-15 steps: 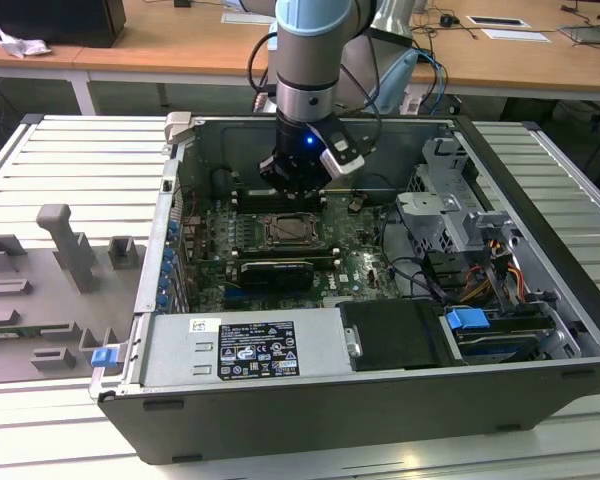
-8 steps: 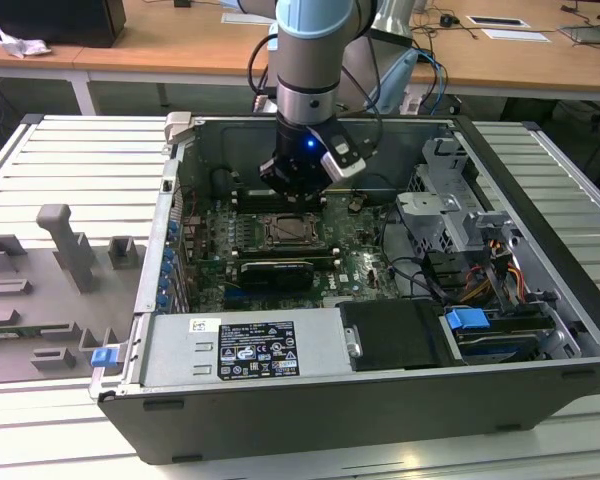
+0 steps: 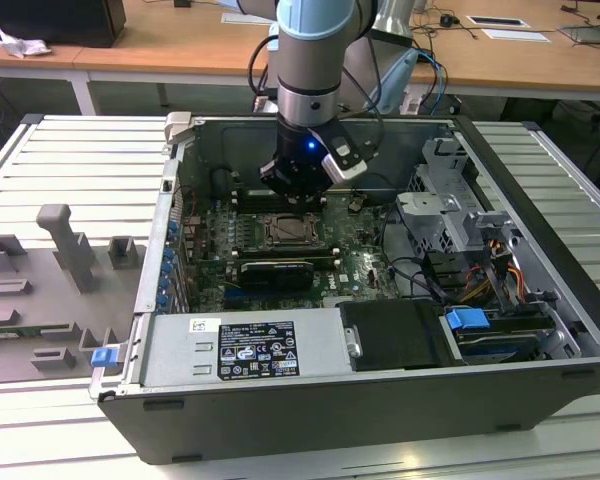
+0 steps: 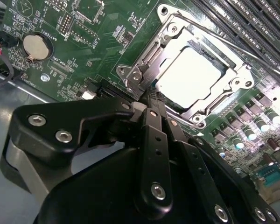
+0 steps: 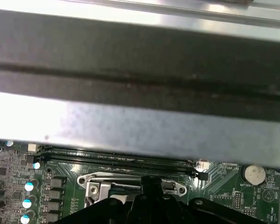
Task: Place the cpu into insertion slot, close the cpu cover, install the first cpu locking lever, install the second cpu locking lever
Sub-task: 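Install the second cpu locking lever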
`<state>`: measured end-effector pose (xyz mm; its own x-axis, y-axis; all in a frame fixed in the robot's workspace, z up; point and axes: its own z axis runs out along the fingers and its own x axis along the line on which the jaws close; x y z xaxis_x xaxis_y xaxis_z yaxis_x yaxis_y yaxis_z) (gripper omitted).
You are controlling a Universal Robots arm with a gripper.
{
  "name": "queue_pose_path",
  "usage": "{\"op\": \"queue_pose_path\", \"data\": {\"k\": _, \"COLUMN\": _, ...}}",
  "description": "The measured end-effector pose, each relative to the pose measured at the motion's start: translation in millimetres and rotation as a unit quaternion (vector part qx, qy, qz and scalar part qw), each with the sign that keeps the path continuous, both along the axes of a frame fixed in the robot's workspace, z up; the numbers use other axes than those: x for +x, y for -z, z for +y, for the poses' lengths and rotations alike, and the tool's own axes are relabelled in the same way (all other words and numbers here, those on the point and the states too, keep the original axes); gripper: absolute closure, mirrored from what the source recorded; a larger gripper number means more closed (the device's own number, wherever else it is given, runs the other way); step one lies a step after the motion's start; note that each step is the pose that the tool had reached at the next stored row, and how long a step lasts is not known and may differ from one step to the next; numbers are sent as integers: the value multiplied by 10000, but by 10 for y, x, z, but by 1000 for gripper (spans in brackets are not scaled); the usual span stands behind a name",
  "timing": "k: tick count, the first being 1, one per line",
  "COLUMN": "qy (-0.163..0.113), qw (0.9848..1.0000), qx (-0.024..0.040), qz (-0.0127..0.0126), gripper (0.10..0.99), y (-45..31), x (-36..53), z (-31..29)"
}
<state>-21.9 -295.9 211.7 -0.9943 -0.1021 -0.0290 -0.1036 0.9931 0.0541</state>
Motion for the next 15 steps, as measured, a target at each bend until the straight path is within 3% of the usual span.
{"op": "queue_pose_path", "data": {"k": 8, "qy": 1, "qw": 10000, "qx": 0, "qz": 0, "gripper": 980, "y": 0, "x": 1, "z": -55}}
{"op": "queue_pose_path", "data": {"k": 15, "qy": 1, "qw": 10000, "qx": 0, "qz": 0, "gripper": 980, "y": -107, "x": 2, "z": -55}}
